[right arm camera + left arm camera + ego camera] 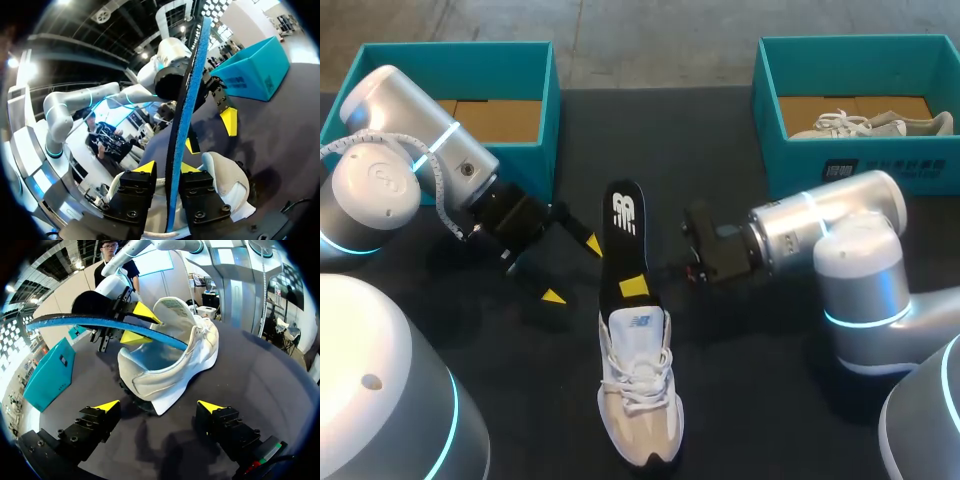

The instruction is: Take the shoe out of the shoebox, open the shoe tongue, remove and reinsert the insole, then place the shoe into the shoebox

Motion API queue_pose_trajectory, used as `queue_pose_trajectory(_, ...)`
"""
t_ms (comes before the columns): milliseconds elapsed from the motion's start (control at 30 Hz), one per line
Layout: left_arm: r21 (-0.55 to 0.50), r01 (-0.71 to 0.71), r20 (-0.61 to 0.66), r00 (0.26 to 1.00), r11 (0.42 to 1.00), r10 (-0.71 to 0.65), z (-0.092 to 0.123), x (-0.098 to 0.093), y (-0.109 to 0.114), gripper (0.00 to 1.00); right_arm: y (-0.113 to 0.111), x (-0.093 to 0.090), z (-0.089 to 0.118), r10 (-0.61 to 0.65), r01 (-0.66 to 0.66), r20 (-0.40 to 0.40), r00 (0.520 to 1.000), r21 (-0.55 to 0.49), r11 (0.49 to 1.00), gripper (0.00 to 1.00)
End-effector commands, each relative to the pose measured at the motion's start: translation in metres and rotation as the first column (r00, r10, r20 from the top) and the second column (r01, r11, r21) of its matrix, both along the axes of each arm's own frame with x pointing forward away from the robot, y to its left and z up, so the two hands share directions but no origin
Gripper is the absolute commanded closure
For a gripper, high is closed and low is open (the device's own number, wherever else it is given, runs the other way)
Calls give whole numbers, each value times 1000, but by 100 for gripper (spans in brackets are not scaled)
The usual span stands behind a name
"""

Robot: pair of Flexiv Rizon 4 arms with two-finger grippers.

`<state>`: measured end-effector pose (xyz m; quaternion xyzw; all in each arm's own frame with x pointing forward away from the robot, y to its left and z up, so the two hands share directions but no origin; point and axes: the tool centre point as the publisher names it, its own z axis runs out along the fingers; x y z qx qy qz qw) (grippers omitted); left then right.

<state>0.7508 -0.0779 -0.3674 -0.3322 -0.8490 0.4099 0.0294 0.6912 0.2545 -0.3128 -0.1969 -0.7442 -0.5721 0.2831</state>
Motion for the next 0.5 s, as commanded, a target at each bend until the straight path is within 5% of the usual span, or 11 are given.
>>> queue_pose_trajectory(33, 5, 1, 1, 1000, 1000, -1, 0, 0, -1, 0, 4, 2, -1, 9, -9, 0, 1000, -3, 1000, 76)
queue_pose_trajectory(367, 5, 1, 1, 1000, 1000, -1, 0, 0, -1, 0, 6, 3, 2, 13, -13, 9, 1000, 2, 1000, 77)
queue_pose_trajectory(467, 5, 1, 1, 1000, 1000, -1, 0, 0, -1, 0, 7, 3, 2, 15, -15, 9, 1000, 2, 1000, 84)
queue_pose_trajectory(500, 5, 1, 1, 1000, 1000, -1, 0, 0, -1, 0, 7, 3, 2, 14, -14, 8, 1000, 3, 1000, 97)
